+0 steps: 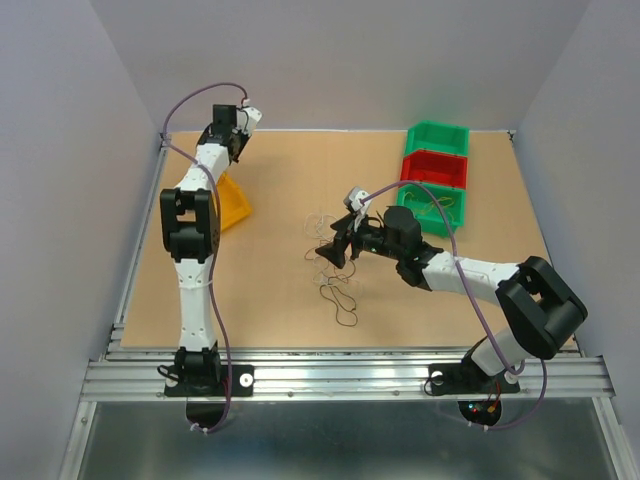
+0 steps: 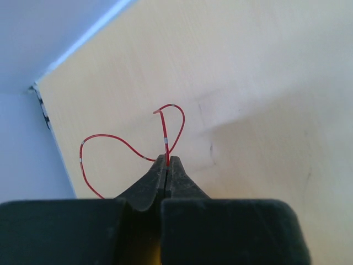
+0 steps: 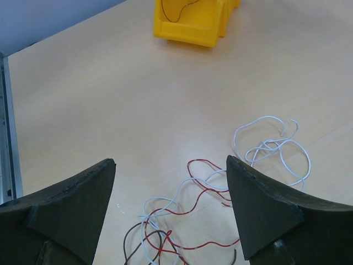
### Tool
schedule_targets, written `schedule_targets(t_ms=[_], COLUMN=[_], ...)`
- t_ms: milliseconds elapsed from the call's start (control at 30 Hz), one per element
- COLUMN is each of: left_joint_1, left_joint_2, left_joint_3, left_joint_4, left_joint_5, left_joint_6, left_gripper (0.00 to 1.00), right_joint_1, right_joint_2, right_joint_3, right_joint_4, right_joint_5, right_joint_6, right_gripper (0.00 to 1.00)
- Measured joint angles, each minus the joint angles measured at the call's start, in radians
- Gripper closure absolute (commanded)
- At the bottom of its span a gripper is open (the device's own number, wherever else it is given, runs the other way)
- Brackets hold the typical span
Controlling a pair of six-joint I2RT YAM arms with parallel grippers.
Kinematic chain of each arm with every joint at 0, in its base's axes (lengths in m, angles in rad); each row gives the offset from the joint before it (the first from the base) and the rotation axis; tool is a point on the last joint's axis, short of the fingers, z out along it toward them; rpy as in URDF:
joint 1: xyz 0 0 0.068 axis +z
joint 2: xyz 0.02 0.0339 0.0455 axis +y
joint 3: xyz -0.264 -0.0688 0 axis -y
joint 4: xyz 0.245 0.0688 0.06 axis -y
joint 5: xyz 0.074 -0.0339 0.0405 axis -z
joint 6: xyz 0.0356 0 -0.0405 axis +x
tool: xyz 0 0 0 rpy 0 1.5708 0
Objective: Untangle the cables
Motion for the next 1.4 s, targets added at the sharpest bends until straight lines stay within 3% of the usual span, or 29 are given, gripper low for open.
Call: schedule_targets(t_ms=[367, 667, 867, 1100, 1400], left_joint_1=[0.003, 0.027, 0.065, 0.154, 0.182], left_joint_2=[-0.38, -0.679, -0.731, -0.72, -0.718], left_joint_3=[-0.204, -0.705, -0.943, -0.918, -0.785], left_joint_4=[0.164, 0.332, 0.45, 0.51, 0.425], left_joint_5=[0.156, 0.25, 0.282, 0.356, 0.572], left_joint_6=[-0.085, -0.084, -0.076, -0.077, -0.153], left_gripper=[1.0, 1.0, 1.0, 1.0, 1.0], right_joint_1=[0.0, 0.0, 0.0, 0.0, 0.0], right_joint_2=[0.0, -0.008, -0.019, -0.021, -0.021], right_joint_3=[0.0, 0.0, 0.0, 0.0, 0.0], right_joint_4=[0.0, 0.002, 0.008, 0.008, 0.009], right_joint_5=[-0.009, -0.012, -0.017, -0.018, -0.018], right_joint_6=[0.003, 0.003, 0.003, 0.003, 0.003], right_gripper=[0.14, 0.14, 0.14, 0.14, 0.14])
